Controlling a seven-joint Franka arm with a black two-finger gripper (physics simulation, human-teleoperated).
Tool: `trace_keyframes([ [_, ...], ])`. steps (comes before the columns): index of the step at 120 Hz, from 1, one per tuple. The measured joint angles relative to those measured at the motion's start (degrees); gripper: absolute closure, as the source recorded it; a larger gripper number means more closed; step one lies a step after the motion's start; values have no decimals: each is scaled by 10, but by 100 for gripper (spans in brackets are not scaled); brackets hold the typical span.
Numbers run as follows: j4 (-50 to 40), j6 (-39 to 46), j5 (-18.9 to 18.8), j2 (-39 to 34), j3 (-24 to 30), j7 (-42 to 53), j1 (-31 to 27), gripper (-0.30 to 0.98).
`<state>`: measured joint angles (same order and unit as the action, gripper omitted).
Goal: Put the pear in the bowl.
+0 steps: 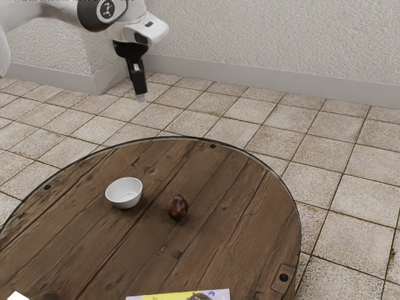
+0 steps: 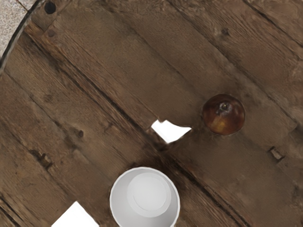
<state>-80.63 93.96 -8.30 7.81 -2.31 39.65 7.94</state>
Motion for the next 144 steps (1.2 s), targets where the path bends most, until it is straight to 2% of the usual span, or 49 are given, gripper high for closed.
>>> trace_keyframes([
  [20, 2, 1, 5, 69, 20, 7, 16, 0],
  [28, -24, 2, 18, 86, 20, 9, 14, 0],
  [40, -102, 14, 81, 86, 21, 9, 9, 0],
  [55, -207, 83, 170, 75, 22, 7, 9, 0],
  [68, -281, 146, 211, 51, 21, -7, 6, 0],
  [82, -317, 199, 224, 66, 19, -27, -19, 0],
  [106, -299, 285, 240, 115, 17, -64, -38, 0],
  [144, -285, 337, 266, 166, 17, -107, -38, 0],
])
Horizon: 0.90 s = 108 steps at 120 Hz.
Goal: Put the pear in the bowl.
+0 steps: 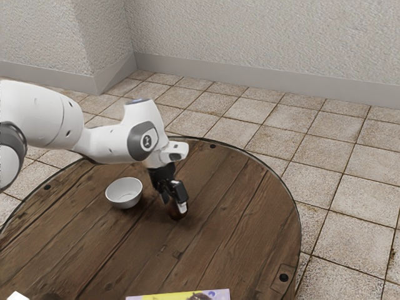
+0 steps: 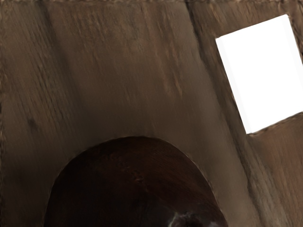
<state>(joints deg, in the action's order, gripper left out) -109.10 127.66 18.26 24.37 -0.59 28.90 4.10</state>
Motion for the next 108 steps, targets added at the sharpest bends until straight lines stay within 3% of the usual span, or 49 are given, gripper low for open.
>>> trace_keyframes([
  [52, 32, 34, 1, 47, 0, -32, -6, 0],
  [79, 32, 40, -3, 49, 0, -44, -9, 21],
  [108, 31, 34, -12, 27, -1, -58, -13, 34],
])
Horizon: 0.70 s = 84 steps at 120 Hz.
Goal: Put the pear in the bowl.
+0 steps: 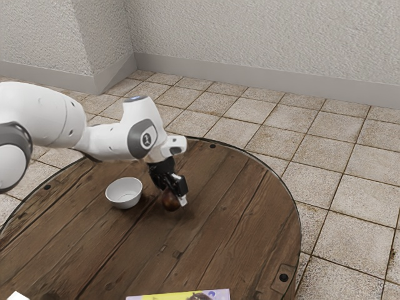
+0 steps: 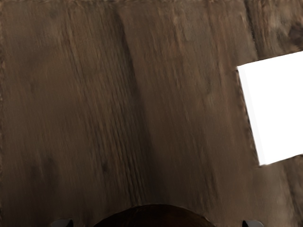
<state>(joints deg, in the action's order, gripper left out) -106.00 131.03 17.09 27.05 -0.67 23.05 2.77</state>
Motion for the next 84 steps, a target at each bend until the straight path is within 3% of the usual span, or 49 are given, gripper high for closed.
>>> trace_keyframes([
  [38, -4, -35, -23, -68, -46, -6, -31, 32],
  [59, -4, -54, -44, -66, -49, -8, -82, 34],
  [84, -1, -65, -61, -44, -49, -11, -96, 35],
])
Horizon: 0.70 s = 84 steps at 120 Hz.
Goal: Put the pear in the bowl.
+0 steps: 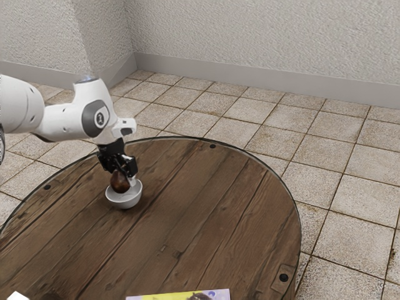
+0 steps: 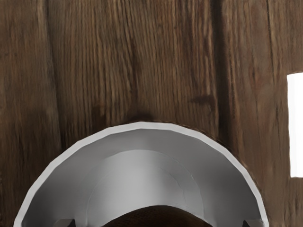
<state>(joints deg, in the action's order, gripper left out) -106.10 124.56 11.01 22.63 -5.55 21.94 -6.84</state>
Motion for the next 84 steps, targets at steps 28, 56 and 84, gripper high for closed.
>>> trace_keyframes([
  [28, 6, -6, -4, 7, 0, 3, 1, 16],
  [56, 7, -36, -34, -83, 6, 7, 19, 5],
  [84, 104, -139, -100, -169, 59, 35, 73, 2],
])
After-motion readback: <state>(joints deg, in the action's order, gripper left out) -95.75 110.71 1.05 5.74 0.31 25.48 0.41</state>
